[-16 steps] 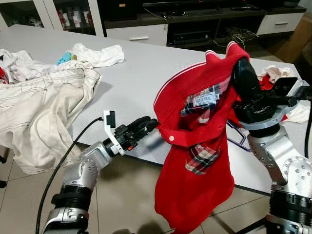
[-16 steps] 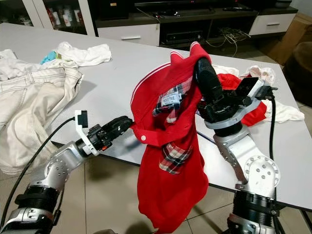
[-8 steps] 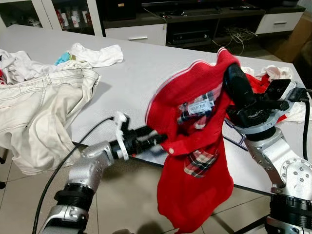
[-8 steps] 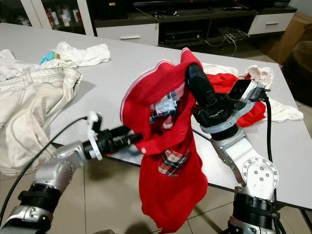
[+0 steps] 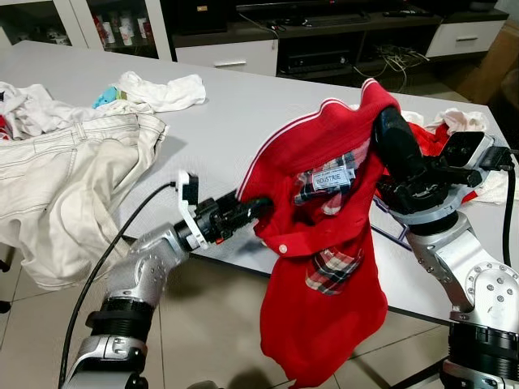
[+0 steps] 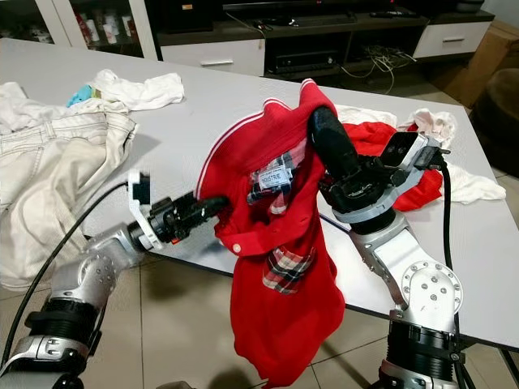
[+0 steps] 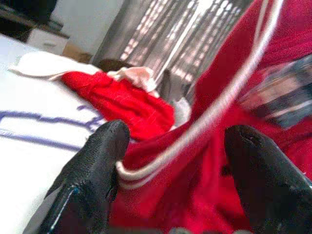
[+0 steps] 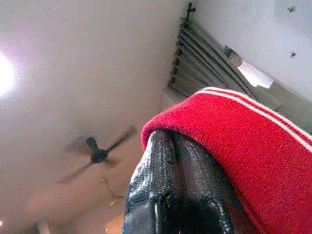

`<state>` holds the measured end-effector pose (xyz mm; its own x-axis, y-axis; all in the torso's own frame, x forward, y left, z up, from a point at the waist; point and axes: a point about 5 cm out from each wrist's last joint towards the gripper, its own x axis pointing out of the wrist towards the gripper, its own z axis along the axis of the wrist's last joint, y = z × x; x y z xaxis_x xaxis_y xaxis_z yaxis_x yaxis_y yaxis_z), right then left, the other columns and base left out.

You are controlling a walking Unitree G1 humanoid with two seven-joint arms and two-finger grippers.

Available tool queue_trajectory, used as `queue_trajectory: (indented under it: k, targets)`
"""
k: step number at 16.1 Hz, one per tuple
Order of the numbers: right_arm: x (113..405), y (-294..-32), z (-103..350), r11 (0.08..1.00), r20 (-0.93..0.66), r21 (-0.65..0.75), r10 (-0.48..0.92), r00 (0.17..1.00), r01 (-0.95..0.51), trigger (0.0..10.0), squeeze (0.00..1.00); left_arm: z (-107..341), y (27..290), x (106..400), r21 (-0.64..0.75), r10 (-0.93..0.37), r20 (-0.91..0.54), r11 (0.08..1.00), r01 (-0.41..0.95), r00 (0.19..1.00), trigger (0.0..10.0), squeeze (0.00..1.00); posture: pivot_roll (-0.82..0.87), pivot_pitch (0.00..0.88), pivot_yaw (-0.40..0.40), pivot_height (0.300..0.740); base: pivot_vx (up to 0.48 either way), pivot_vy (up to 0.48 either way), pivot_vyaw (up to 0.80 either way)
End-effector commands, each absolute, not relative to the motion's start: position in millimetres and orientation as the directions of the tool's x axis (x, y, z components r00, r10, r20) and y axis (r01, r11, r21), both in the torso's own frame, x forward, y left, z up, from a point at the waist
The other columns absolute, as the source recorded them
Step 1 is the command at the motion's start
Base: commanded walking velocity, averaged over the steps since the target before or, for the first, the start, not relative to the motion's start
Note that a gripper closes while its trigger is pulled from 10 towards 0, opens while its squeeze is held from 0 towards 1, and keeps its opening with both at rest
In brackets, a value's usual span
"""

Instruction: Hang hanger

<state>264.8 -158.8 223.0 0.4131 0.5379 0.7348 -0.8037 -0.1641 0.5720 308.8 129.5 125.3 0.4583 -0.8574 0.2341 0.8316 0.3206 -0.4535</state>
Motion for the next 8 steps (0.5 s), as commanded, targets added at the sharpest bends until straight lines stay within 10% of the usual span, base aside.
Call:
queue_trajectory:
  k: [1, 3, 7, 8]
  targets:
    - [265, -158, 226, -0.171, 0.745, 0.557, 0.536, 0.397, -0.813, 0.0, 0.00, 132, 128, 309, -0.441, -0.863, 0.260, 0.293, 0.849, 0.433, 10.0, 0.00, -0.05, 0.000, 0.024, 0.740, 0.000, 0.000, 0.00]
    - [267, -159, 225, -0.168, 0.749, 0.558, 0.523, 0.407, -0.813, 0.0, 0.00, 129, 123, 304, -0.442, -0.883, 0.249, 0.262, 0.858, 0.398, 4.5, 0.00, -0.05, 0.000, 0.025, 0.740, 0.000, 0.000, 0.00]
    - [268, -161, 225, -0.159, 0.750, 0.559, 0.515, 0.415, -0.814, 0.0, 0.00, 123, 120, 297, -0.443, -0.913, 0.202, 0.239, 0.864, 0.356, 0.2, 0.00, -0.05, 0.000, 0.025, 0.740, 0.000, 0.000, 0.00]
    - [269, -162, 226, -0.154, 0.751, 0.560, 0.509, 0.421, -0.814, 0.0, 0.00, 120, 119, 297, -0.433, -0.918, 0.169, 0.259, 0.863, 0.360, 0.8, 0.00, -0.05, 0.000, 0.025, 0.740, 0.000, 0.000, 0.00]
